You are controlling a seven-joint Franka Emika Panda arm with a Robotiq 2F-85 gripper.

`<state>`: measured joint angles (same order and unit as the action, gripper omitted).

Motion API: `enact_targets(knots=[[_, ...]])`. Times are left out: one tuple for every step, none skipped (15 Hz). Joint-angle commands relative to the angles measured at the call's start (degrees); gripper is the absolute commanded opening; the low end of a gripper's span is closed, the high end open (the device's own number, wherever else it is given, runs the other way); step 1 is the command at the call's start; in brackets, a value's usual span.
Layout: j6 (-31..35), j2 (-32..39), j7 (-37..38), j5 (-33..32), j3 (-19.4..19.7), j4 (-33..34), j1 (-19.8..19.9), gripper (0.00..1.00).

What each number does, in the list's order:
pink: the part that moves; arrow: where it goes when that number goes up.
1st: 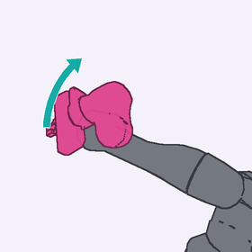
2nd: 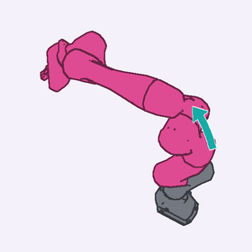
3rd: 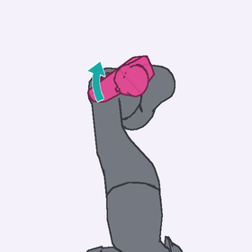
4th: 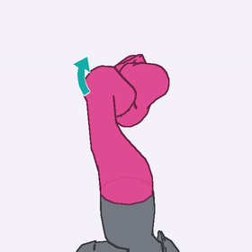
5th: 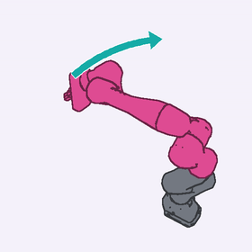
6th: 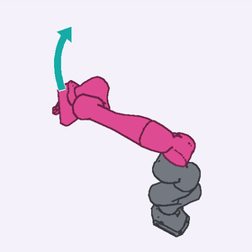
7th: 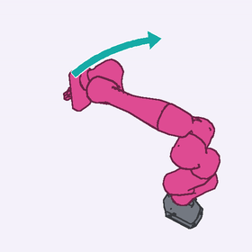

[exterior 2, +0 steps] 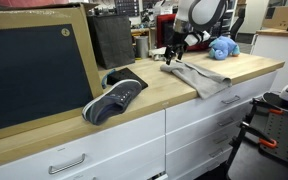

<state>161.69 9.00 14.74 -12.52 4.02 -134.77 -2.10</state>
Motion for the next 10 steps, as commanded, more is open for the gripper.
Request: enact_targets(knots=[[-2.44,6.77,7.89,-3.95,3.45,8.29,-2.06,1.0],[-2.86,8.4,8.85,-3.8,4.17,9.84,-2.63,0.86],[-3.84,9.42,9.51,-3.51,4.97,11.14,-3.17,0.72],[-4.34,10.71,9.79,-3.12,5.54,12.15,-3.68,0.66],[-4.42,11.76,10.22,-3.02,6.07,12.8,-4.16,0.59],[-4.42,12.81,10.59,-2.84,6.51,13.4,-4.63,0.49],[-4.4,13.78,10.55,-2.55,6.83,13.88,-4.93,0.43],[-4.18,14.47,10.51,-2.3,7.09,14.14,-5.25,0.34],[-4.05,15.13,10.74,-2.14,7.42,14.48,-5.62,0.27],[-3.97,15.44,10.67,-1.92,7.52,14.8,-5.86,0.21]])
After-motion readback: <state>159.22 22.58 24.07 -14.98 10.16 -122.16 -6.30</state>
